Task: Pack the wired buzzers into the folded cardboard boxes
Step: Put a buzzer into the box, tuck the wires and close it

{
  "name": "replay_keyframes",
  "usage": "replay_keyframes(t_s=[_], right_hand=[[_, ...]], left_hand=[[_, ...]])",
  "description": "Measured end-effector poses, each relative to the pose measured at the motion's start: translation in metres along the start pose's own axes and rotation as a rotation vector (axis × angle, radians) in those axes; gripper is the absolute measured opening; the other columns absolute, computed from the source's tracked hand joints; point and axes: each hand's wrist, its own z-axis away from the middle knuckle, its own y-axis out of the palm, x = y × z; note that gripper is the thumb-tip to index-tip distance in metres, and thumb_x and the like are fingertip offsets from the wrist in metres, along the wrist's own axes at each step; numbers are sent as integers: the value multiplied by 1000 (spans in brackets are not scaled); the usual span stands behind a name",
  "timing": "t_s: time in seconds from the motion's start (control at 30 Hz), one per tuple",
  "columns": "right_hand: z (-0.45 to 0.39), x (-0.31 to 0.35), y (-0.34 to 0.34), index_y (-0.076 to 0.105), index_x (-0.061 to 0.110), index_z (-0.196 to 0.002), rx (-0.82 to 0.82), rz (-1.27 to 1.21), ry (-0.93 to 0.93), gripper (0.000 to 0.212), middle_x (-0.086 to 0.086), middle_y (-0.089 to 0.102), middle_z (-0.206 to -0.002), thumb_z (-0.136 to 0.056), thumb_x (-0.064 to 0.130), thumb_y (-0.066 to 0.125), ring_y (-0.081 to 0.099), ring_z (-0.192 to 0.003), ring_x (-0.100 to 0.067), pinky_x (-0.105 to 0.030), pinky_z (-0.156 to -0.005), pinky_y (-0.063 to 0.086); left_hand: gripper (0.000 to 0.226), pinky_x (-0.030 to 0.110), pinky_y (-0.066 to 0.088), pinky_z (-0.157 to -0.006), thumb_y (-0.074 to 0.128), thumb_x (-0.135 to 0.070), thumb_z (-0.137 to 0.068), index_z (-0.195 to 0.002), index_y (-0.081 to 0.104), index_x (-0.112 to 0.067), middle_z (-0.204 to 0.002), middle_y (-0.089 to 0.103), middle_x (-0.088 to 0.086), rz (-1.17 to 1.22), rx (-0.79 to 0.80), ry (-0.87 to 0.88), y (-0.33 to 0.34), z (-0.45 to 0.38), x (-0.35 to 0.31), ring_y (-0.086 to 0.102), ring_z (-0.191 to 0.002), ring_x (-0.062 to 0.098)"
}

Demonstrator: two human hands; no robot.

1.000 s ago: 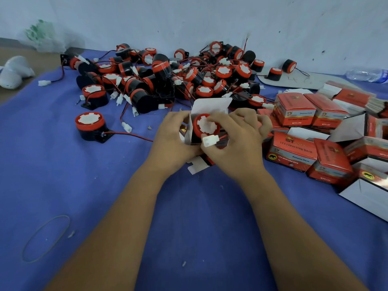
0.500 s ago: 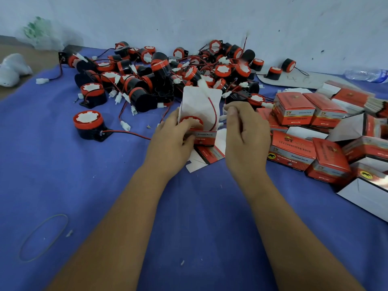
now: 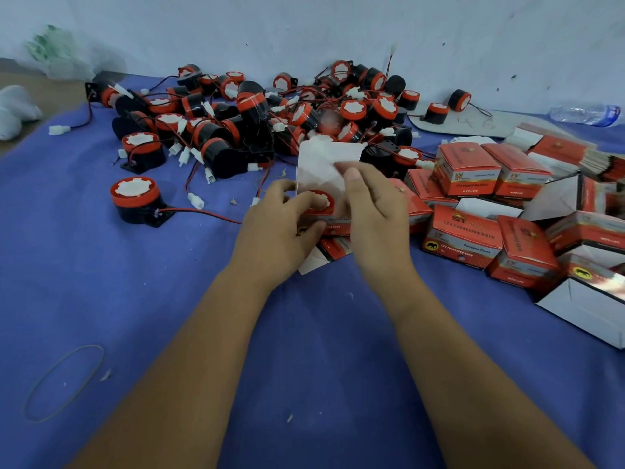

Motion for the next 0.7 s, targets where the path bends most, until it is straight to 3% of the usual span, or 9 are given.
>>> replay_keyframes(t_s=[0.1, 0.2, 0.3, 0.37, 0.57, 0.63, 0.7], right_hand=[[-1, 4, -1, 69, 11, -84, -26, -74, 54, 32, -7, 68, -72, -101, 21, 45, 65, -75, -20, -29, -72, 51], [-1, 4, -2, 71, 19, -84, -66, -80, 93, 23, 1, 72, -81, -98, 21, 54, 66, -86, -12, -23, -78, 50], [-1, 0, 1, 68, 36, -81, -120, 7, 141, 18, 0, 69, -98, -94, 29, 58, 54, -109, -21, -33, -91, 46], [-1, -2, 2, 66, 39, -80, -174, 59, 140, 17, -2, 65, -104, -92, 30, 59, 46, -113, -17, -31, -93, 43], [-8, -9, 0, 61, 37, -88, -191, 97, 99, 22, 19, 67, -89, -91, 16, 62, 51, -117, -14, -47, -105, 38], [-9, -14, 0, 64, 32, -96, -194, 160, 56, 17, 19, 67, -92, -92, 16, 62, 49, -114, -7, -38, -109, 32], [-9, -16, 1, 65, 29, -104, -217, 250, 44, 15, 9, 69, -100, -94, 19, 61, 43, -112, -3, -16, -106, 19]], left_hand=[[24, 46, 49, -85, 61, -33, -91, -111, 67, -21, -123, 57, 3, 5, -57, 17, 1, 0, -6, 57, -104, 24], [17, 43, 50, -74, 56, -33, -95, -96, 66, -19, -105, 57, -3, 56, -115, -24, 2, -1, -11, 55, -87, 17], [15, 43, 52, -71, 57, -32, -95, -89, 62, -19, -102, 52, -6, 111, -108, -60, 2, -1, -13, 54, -84, 14], [14, 43, 54, -71, 58, -32, -94, -92, 63, -19, -104, 51, -8, 138, -98, -82, 3, -2, -13, 55, -85, 13], [13, 43, 51, -73, 61, -31, -92, -82, 58, -24, -95, 47, -13, 190, -88, -114, 5, -3, -13, 53, -85, 12], [11, 44, 52, -75, 61, -29, -91, -82, 58, -24, -98, 48, -12, 202, -88, -109, 5, -3, -13, 54, -87, 13], [13, 46, 53, -72, 60, -27, -91, -79, 56, -28, -96, 47, -13, 214, -86, -107, 5, -2, -13, 53, -86, 12]])
